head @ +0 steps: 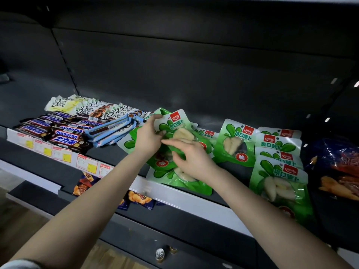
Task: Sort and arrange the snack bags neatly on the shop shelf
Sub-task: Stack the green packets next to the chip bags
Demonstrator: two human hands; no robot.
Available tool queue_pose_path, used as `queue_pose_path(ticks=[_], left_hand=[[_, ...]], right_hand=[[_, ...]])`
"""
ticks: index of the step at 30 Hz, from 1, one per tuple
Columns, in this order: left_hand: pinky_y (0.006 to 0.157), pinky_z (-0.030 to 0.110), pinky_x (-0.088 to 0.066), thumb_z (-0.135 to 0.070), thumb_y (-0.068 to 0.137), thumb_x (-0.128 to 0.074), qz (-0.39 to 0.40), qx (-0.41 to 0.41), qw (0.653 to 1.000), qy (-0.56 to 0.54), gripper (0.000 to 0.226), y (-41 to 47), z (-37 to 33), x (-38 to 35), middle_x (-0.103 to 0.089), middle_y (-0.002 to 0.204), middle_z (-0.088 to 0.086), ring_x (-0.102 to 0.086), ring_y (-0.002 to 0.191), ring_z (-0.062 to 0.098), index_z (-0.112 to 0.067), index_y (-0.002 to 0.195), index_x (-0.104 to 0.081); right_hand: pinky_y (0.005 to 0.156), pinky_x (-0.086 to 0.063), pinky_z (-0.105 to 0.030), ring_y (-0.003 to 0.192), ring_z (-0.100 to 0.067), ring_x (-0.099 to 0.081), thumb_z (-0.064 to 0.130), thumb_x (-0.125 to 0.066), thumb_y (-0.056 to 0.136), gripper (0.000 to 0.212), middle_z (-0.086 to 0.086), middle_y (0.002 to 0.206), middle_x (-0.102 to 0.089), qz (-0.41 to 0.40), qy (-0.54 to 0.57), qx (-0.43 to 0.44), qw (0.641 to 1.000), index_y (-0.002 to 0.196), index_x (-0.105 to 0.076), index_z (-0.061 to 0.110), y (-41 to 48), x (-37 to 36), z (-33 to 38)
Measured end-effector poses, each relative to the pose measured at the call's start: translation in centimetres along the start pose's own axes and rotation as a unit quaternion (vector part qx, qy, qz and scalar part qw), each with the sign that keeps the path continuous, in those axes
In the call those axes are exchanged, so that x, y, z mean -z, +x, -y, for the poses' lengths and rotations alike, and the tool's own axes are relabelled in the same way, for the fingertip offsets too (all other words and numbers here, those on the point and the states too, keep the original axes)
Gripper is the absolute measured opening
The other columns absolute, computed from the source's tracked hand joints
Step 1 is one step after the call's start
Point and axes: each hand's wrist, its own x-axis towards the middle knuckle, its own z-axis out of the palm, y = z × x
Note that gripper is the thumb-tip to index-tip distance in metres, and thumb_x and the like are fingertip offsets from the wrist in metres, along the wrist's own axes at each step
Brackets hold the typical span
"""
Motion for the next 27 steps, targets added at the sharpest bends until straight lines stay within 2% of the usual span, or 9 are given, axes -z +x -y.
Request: queue_pose_path(ticks=[4, 7, 9, 12, 14, 17, 21, 24, 27], left_hand=[[0.066, 0.035, -0.048, -0.002, 0.087, -0.056, -0.033, 0.019, 0.993, -0.11, 0.04, 0.1, 0.2, 0.9, -0.065, 0.087, 0.01, -0.06, 0.075, 0.027, -0.026, 0.119, -0.046], [0.065, 0.03, -0.052, -0.001, 0.09, -0.053, -0.025, -0.006, 0.988, -0.152, 0.041, 0.3, 0.1, 1.4, -0.064, 0.09, 0.002, -0.064, 0.08, 0.021, -0.033, 0.114, -0.045], [0.062, 0.023, -0.052, -0.001, 0.091, -0.054, -0.008, -0.02, 0.983, -0.181, 0.043, 0.2, -0.2, 1.5, -0.065, 0.089, -0.002, -0.065, 0.08, 0.013, -0.038, 0.11, -0.045], [0.068, 0.028, -0.054, -0.004, 0.09, -0.058, 0.016, -0.029, 0.98, -0.196, 0.045, -0.1, -0.6, 0.9, -0.069, 0.094, 0.0, -0.067, 0.088, 0.014, -0.043, 0.106, -0.044], [0.077, 0.036, -0.055, -0.008, 0.088, -0.062, 0.014, -0.03, 0.981, -0.19, 0.042, 0.0, -0.8, 0.4, -0.067, 0.1, 0.0, -0.065, 0.095, 0.014, -0.04, 0.11, -0.044], [0.077, 0.03, -0.054, -0.013, 0.088, -0.063, 0.021, -0.022, 0.981, -0.189, 0.041, 0.3, -1.3, -0.8, -0.067, 0.091, -0.014, -0.065, 0.09, 0.003, -0.035, 0.116, -0.043], [0.09, 0.03, -0.049, -0.007, 0.091, -0.056, 0.098, -0.026, 0.97, -0.221, 0.045, 0.3, -3.0, -3.3, -0.069, 0.098, -0.012, -0.063, 0.101, 0.007, -0.027, 0.13, -0.042], [0.095, 0.03, -0.045, -0.014, 0.095, -0.05, 0.135, -0.043, 0.977, -0.16, 0.044, -0.3, -4.4, -5.5, -0.063, 0.109, -0.009, -0.058, 0.11, 0.012, -0.026, 0.137, -0.04], [0.08, 0.026, -0.044, -0.023, 0.099, -0.041, 0.172, -0.072, 0.982, -0.014, 0.041, -0.9, -5.2, -7.3, -0.064, 0.114, 0.005, -0.061, 0.098, 0.025, -0.025, 0.14, -0.04]], right_hand=[[0.112, -0.03, -0.035, 0.131, -0.021, -0.041, 0.008, -0.058, 0.087, 0.05, -0.008, 0.143, -0.042, -0.13, -0.02, -0.032, 0.991, 0.136, -0.047, 0.011, 1.0, 0.9, -0.9], [0.109, -0.027, -0.034, 0.138, -0.023, -0.029, 0.025, -0.063, 0.087, 0.077, -0.005, 0.154, -0.02, -0.113, 0.002, -0.137, 0.984, 0.149, -0.018, 0.021, 1.9, 2.1, -1.9], [0.105, -0.031, -0.03, 0.132, -0.018, -0.039, 0.025, -0.07, 0.083, 0.089, -0.002, 0.148, -0.034, -0.089, 0.098, -0.194, 0.972, 0.15, -0.011, 0.027, 2.3, 2.5, -2.2], [0.098, -0.048, -0.042, 0.109, -0.013, -0.059, 0.008, -0.073, 0.079, 0.088, 0.001, 0.123, -0.06, -0.087, 0.251, -0.256, 0.929, 0.147, -0.022, 0.026, 2.0, 2.5, -2.7], [0.093, -0.051, -0.044, 0.103, -0.012, -0.062, 0.004, -0.074, 0.078, 0.081, 0.002, 0.115, -0.064, -0.113, 0.248, -0.273, 0.922, 0.143, -0.029, 0.024, 1.7, 2.6, -3.1], [0.095, -0.049, -0.043, 0.106, -0.015, -0.061, 0.005, -0.074, 0.077, 0.074, 0.002, 0.114, -0.065, -0.158, 0.225, -0.288, 0.917, 0.138, -0.036, 0.024, 0.9, 3.4, -3.7], [0.097, -0.047, -0.043, 0.11, -0.019, -0.057, 0.007, -0.074, 0.078, 0.065, 0.0, 0.114, -0.063, -0.207, 0.19, -0.314, 0.907, 0.131, -0.042, 0.024, -0.7, 5.4, -5.0], [0.094, -0.048, -0.038, 0.1, -0.01, -0.059, 0.007, -0.068, 0.083, 0.051, 0.008, 0.108, -0.063, -0.229, 0.19, -0.329, 0.896, 0.123, -0.045, 0.026, -2.7, 7.0, -6.0], [0.092, -0.048, -0.037, 0.106, -0.014, -0.057, 0.009, -0.062, 0.087, 0.046, 0.009, 0.108, -0.06, -0.233, 0.191, -0.354, 0.885, 0.126, -0.044, 0.024, -4.5, 8.3, -7.0]])
